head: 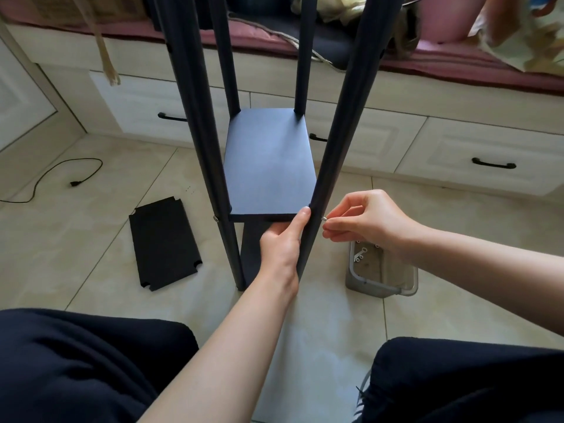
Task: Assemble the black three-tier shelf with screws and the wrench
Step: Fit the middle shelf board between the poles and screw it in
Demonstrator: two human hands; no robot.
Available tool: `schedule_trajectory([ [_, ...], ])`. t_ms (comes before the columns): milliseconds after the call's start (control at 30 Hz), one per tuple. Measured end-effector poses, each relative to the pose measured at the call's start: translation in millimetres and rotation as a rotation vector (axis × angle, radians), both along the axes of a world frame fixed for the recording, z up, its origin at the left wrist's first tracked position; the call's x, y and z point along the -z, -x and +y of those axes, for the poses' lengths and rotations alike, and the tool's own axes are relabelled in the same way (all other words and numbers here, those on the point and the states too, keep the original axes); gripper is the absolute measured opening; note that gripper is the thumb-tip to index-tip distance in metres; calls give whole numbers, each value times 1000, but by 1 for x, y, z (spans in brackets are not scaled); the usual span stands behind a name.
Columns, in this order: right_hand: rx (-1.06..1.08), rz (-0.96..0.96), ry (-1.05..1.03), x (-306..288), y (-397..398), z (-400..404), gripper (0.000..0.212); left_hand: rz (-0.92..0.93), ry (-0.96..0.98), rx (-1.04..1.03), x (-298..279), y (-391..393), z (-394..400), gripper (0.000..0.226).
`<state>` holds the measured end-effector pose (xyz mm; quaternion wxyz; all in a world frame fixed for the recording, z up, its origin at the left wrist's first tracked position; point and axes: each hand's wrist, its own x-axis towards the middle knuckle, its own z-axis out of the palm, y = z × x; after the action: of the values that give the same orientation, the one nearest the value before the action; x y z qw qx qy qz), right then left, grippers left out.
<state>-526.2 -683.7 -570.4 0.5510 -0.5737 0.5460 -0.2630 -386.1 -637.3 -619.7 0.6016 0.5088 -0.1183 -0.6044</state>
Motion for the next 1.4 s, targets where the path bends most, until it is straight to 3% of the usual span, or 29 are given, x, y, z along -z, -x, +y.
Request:
schedule_trajectory([
  [367,2,80,102,4,-1,1,11,68,79,27,11,-1,-10,18],
  [533,-94,333,390,6,-1,4,15,42,108,56,13,-3,-9,29],
  [833,-151,400,659,18,4,6,8,21,99,54,12,-2,-8,15],
  [933,-79,284,583,22,4,9,9,18,95,57,11,-2,-7,14],
  [1167,145,-188,112,22,-2,13,12,13,129,71,6,-3,-5,22],
  [1400,199,-248,26,23,-1,14,11,9,142,80,3,0,-4,33],
])
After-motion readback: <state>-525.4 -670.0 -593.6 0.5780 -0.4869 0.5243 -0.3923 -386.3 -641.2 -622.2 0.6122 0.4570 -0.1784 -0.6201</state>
